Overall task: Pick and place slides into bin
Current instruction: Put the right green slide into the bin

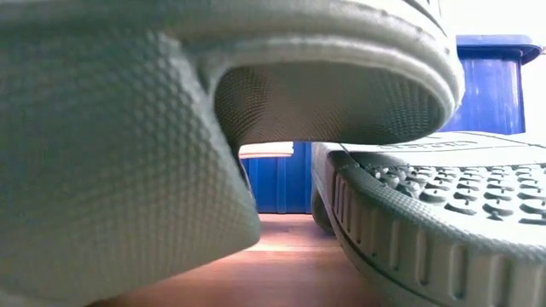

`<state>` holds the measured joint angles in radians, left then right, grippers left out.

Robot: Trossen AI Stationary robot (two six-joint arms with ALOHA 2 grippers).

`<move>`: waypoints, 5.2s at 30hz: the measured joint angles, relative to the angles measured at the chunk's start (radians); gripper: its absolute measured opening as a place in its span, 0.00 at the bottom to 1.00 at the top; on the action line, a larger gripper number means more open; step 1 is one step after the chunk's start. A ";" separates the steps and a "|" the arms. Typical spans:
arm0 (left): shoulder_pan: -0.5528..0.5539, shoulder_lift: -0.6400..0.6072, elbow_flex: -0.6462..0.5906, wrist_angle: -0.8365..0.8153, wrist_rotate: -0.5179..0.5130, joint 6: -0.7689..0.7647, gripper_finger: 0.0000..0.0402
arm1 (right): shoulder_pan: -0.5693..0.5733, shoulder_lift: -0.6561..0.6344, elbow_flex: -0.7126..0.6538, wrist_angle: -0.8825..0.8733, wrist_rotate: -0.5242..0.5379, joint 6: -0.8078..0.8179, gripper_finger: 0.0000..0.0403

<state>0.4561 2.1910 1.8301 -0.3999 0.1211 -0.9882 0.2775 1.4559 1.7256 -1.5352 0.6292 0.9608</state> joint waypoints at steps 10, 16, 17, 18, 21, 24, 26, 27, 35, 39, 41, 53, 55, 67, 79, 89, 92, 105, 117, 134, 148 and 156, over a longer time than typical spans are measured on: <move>0.000 -0.012 0.002 0.001 0.001 0.030 0.76 | 0.000 0.000 0.000 -0.001 0.000 0.000 0.02; -0.004 -0.059 0.004 -0.023 0.031 0.054 0.76 | 0.000 -0.011 0.000 -0.039 0.000 0.035 0.02; -0.007 -0.076 0.004 -0.036 0.027 0.064 0.76 | 0.000 -0.016 0.000 -0.037 0.000 0.038 0.02; -0.012 -0.099 0.004 -0.049 0.020 0.077 0.76 | 0.001 -0.022 -0.001 -0.034 0.000 0.039 0.02; -0.024 -0.172 0.005 -0.100 -0.012 0.115 0.76 | 0.002 -0.036 -0.001 -0.036 0.007 0.052 0.02; -0.043 -0.244 0.003 -0.158 -0.062 0.148 0.76 | 0.002 -0.046 -0.004 -0.036 0.023 0.073 0.02; -0.059 -0.289 0.001 -0.184 -0.075 0.171 0.76 | 0.002 -0.050 -0.006 -0.036 0.026 0.079 0.02; -0.067 -0.314 0.001 -0.187 -0.073 0.182 0.76 | 0.002 -0.052 -0.007 -0.035 0.027 0.076 0.02; -0.177 -0.507 0.000 -0.331 -0.123 0.232 0.76 | 0.029 -0.066 -0.021 -0.036 0.026 0.014 0.02; -0.275 -0.594 0.000 -0.401 -0.172 0.262 0.76 | 0.058 -0.095 -0.021 -0.036 0.025 -0.027 0.02; -0.327 -0.628 0.000 -0.445 -0.181 0.262 0.76 | 0.083 -0.111 -0.021 -0.035 0.018 -0.046 0.02; -0.738 -0.751 -0.002 -0.544 -0.247 0.341 0.76 | 0.261 -0.172 -0.021 -0.029 -0.197 -0.093 0.02; -0.797 -0.755 -0.002 -0.565 -0.262 0.344 0.76 | 0.277 -0.168 -0.024 -0.028 -0.261 -0.052 0.02; -1.042 -0.746 -0.009 -0.885 -0.306 0.209 0.76 | 0.349 -0.078 -0.034 -0.028 -0.531 0.058 0.02; -1.212 -0.822 -0.135 -0.900 -0.347 0.180 0.76 | 0.476 -0.006 -0.034 -0.032 -0.560 0.590 0.02; -1.286 -0.912 -0.368 -0.862 -0.340 0.095 0.76 | 0.645 0.127 -0.034 -0.019 -0.612 0.940 0.02; -1.286 -0.926 -0.407 -0.819 -0.338 0.094 0.76 | 0.662 0.180 -0.034 0.012 -0.679 0.933 0.02; -1.286 -0.945 -0.427 -0.758 -0.341 0.070 0.76 | 0.665 0.348 -0.035 0.024 -0.776 0.938 0.08; -1.275 -0.942 -0.424 -0.756 -0.342 0.077 0.76 | 0.665 0.359 -0.044 0.026 -0.784 1.174 0.59; -1.275 -0.939 -0.430 -0.707 -0.343 0.086 0.76 | 0.667 0.359 -0.045 0.198 -0.606 1.226 0.81; -1.275 -0.939 -0.430 -0.706 -0.343 0.102 0.76 | 0.667 0.362 -0.056 0.244 -0.469 1.238 0.81; -1.275 -0.937 -0.430 -0.699 -0.343 0.114 0.76 | 0.674 0.362 -0.157 0.404 -0.461 1.235 0.81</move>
<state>-0.8188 1.2545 1.3999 -1.0988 -0.2218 -0.8742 0.9520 1.8182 1.5685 -1.1309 0.1684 2.1956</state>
